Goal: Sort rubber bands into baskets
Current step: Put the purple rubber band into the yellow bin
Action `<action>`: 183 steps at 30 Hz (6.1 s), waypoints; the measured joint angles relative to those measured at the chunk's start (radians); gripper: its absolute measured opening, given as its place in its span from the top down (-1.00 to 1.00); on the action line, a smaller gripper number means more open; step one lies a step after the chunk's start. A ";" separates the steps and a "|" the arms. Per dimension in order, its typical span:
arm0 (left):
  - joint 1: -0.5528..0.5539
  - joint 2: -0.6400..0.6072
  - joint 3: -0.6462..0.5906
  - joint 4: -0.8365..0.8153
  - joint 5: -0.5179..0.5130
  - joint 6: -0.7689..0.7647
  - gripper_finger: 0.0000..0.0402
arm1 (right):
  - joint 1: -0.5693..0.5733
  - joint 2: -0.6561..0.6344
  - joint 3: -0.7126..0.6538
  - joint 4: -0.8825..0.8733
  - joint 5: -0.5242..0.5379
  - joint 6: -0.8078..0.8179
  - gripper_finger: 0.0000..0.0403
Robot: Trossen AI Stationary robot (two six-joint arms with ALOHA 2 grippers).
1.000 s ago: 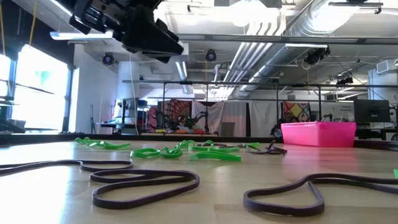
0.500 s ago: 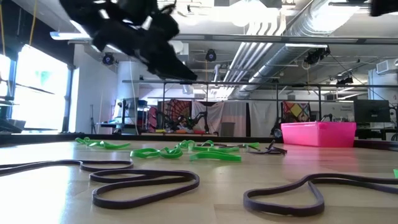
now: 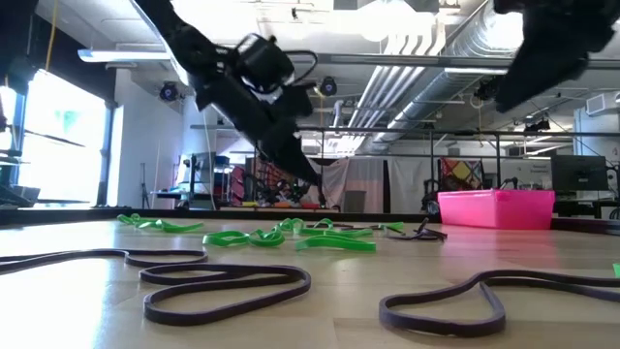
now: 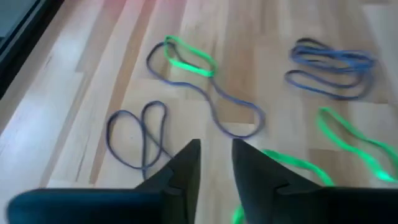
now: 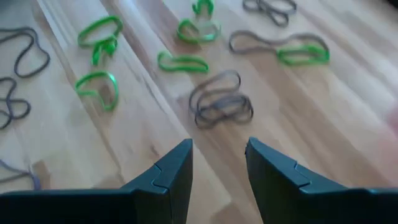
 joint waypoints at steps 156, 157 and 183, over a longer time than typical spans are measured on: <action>-0.181 -0.092 0.013 0.050 0.239 0.002 0.15 | 0.457 0.026 0.222 -0.395 -0.706 0.860 1.00; -0.180 -0.092 0.013 0.050 0.239 0.002 0.15 | 0.467 0.027 0.211 -0.365 -0.734 0.878 1.00; -0.162 -0.092 0.013 0.049 0.227 0.002 0.15 | 0.486 0.198 0.201 -0.306 -0.847 0.450 1.00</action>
